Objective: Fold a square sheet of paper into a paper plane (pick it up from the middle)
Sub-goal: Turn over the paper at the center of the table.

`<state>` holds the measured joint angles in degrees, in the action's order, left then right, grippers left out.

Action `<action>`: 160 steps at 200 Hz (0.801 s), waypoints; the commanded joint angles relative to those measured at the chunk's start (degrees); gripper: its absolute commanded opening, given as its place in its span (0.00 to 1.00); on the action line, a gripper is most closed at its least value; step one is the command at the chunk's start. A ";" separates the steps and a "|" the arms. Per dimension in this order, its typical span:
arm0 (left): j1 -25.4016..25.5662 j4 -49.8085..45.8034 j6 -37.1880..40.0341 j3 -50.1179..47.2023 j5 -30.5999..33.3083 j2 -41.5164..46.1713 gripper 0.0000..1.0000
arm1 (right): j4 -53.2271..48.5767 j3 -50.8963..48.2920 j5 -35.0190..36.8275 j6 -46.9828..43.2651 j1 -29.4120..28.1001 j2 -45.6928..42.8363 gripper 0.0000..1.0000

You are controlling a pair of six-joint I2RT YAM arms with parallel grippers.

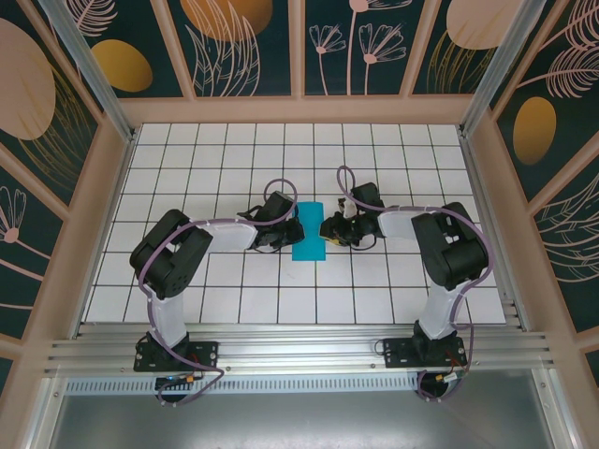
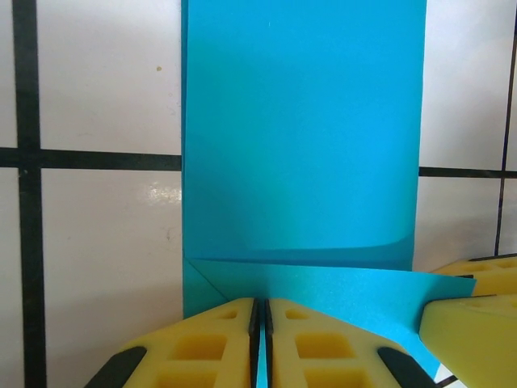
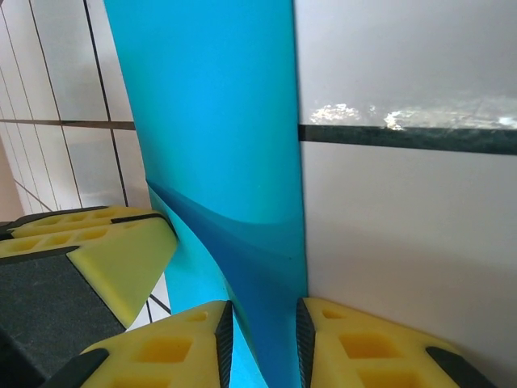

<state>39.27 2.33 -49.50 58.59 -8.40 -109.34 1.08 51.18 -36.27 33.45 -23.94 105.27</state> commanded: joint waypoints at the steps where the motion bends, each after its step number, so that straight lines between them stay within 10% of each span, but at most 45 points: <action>1: -0.29 -2.11 0.91 0.04 0.61 -1.36 0.15 | 3.05 0.36 -1.68 0.77 -1.28 1.51 0.29; 160: -0.24 -2.60 0.62 -0.54 1.93 -0.52 0.15 | 6.13 -0.44 -2.19 0.31 1.53 0.15 0.37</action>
<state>39.27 2.33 -49.52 58.57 -8.03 -109.34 6.07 49.08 -38.85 33.63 -22.79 104.31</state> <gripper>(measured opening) 0.150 0.364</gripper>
